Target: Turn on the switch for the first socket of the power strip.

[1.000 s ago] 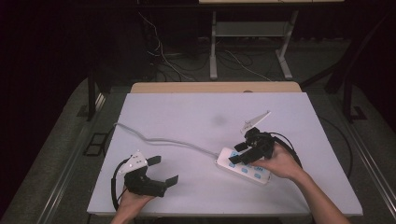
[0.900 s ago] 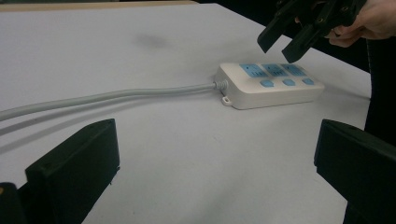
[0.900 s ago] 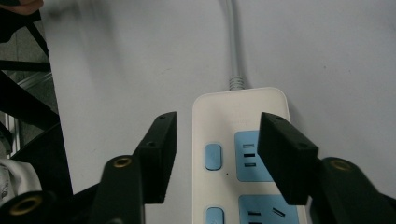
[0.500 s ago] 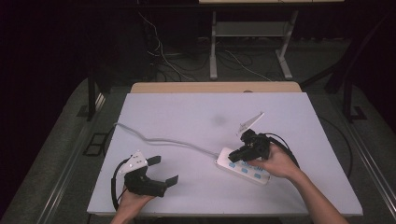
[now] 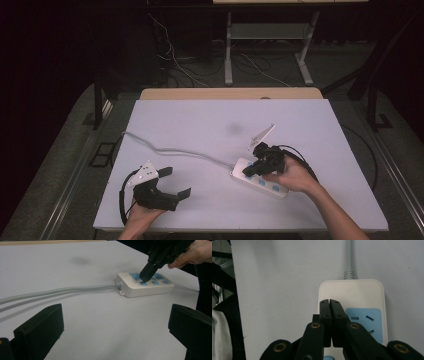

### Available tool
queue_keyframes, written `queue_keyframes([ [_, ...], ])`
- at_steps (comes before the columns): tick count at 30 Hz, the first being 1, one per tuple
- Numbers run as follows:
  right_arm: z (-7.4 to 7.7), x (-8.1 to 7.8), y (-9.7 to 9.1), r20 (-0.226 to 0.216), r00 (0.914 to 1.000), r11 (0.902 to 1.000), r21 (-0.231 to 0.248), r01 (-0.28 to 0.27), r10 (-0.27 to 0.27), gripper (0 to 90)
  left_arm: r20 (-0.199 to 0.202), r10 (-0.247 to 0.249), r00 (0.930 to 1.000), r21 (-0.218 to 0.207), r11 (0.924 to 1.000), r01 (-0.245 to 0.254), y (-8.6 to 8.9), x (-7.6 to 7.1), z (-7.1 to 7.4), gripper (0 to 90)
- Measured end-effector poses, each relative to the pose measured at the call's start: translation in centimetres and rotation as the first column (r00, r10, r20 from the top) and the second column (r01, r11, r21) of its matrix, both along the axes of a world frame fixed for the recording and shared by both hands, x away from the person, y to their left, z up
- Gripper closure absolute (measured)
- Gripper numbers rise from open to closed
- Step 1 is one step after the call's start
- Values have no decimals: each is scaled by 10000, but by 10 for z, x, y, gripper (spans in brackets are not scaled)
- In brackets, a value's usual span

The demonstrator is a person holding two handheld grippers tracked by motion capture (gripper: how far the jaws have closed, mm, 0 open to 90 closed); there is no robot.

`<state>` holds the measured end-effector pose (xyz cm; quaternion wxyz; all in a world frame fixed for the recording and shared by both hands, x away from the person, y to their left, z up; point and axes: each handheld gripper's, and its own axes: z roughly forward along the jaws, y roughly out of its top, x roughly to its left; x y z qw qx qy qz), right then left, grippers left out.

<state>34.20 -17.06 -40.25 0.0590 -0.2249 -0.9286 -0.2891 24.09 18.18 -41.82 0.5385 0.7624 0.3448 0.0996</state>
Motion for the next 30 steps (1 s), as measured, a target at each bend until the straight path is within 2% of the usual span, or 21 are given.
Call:
queue_keyframes([
  [6,-2,0,0,29,10000,10000,-64,-65,65,896,-1,-17,10000,-8,10000,17,0,0,0,0],
  [14,-6,3,-5,-251,9997,9996,298,-32,40,900,-7,-43,10000,-14,10000,43,-1,0,0,0],
  [21,-7,2,-4,-72,9999,9996,265,-79,81,900,-10,-81,10000,-2,10000,81,-1,-1,0,0],
  [30,-10,0,-8,25,10000,9987,513,0,-1,900,-13,-78,10000,-23,10000,78,-1,-1,0,0],
])
